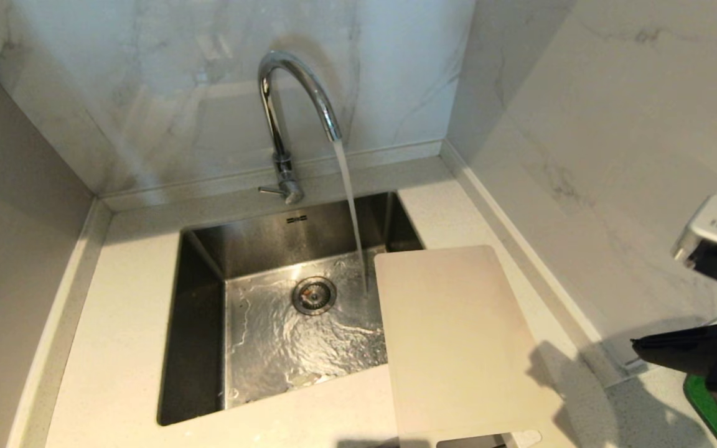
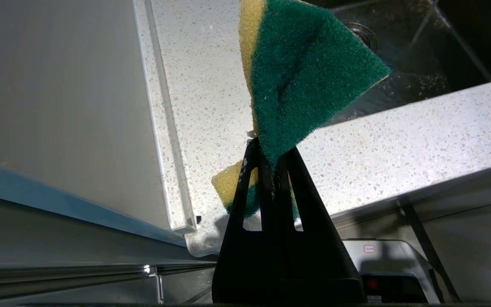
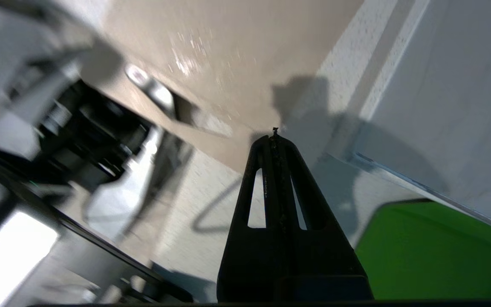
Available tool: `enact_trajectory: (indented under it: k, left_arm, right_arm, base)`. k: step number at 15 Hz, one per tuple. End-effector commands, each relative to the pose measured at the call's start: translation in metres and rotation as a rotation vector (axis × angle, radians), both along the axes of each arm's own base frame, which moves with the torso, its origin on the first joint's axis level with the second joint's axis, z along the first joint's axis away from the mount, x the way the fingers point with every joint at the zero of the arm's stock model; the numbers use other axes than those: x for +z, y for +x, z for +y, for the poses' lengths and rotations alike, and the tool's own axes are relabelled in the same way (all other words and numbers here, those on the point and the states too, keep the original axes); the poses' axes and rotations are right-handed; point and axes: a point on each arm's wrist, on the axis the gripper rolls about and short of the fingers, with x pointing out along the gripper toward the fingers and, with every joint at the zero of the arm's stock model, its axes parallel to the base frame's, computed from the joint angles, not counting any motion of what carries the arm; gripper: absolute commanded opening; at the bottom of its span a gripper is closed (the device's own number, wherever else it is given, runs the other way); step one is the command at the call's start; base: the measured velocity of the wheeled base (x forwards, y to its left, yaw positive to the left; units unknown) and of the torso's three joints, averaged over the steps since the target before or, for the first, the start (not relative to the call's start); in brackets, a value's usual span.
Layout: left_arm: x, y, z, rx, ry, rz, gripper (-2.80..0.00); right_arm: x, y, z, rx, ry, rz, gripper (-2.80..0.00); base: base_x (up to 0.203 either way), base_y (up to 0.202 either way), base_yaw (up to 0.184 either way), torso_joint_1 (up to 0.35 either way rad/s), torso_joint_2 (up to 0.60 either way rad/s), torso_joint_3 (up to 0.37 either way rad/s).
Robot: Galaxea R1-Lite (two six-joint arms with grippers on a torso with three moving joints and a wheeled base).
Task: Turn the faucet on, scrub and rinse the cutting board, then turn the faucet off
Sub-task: Pick up the cutting board
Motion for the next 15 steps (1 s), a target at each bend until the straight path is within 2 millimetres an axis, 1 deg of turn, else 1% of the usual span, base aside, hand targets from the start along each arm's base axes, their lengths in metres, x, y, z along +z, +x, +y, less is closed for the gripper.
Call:
enact_trajectory:
  k: [1,4,6,8,10,11,13,15]
  left_arm:
    - [0.000,0.000,0.000,0.001,-0.001,0.002,-2.80]
    - [0.000,0.000,0.000,0.001,0.000,0.001,-2.80]
    - [0.000,0.000,0.000,0.001,-0.001,0.001,-2.80]
    - [0.000,0.000,0.000,0.001,-0.001,0.001,-2.80]
    - [0.000,0.000,0.000,0.001,0.001,0.001,-2.80]
    - [0.000,0.000,0.000,0.001,-0.001,0.002,-2.80]
    - [0.000,0.000,0.000,0.001,0.000,0.001,-2.80]
    - [0.000,0.000,0.000,0.001,-0.001,0.001,-2.80]
  right_arm:
    - [-0.016,0.006,0.006,0.040,-0.107,0.053,-2.80]
    - [-0.027,0.015,0.022,0.099,-0.190,0.099,-2.80]
    - [-0.043,0.019,0.036,0.145,-0.264,0.153,-2.80]
    - [-0.059,0.019,0.045,0.190,-0.315,0.210,-2.80]
    - [-0.068,0.014,0.049,0.225,-0.346,0.236,-2.80]
    - [-0.073,0.013,0.051,0.238,-0.355,0.250,0.00]
    - [-0.083,0.012,0.057,0.258,-0.357,0.263,0.00]
    - [-0.102,0.009,0.058,0.275,-0.397,0.292,0.00]
  base:
    - [0.000,0.000,0.000,0.000,0.00,0.000]
    - [0.000,0.000,0.000,0.000,0.00,0.000]
    - [0.000,0.000,0.000,0.000,0.00,0.000]
    - [0.000,0.000,0.000,0.000,0.00,0.000]
    - [0.000,0.000,0.000,0.000,0.00,0.000]
    - [0.000,0.000,0.000,0.000,0.00,0.000]
    - [0.000,0.000,0.000,0.000,0.00,0.000]
    - [0.000,0.000,0.000,0.000,0.00,0.000]
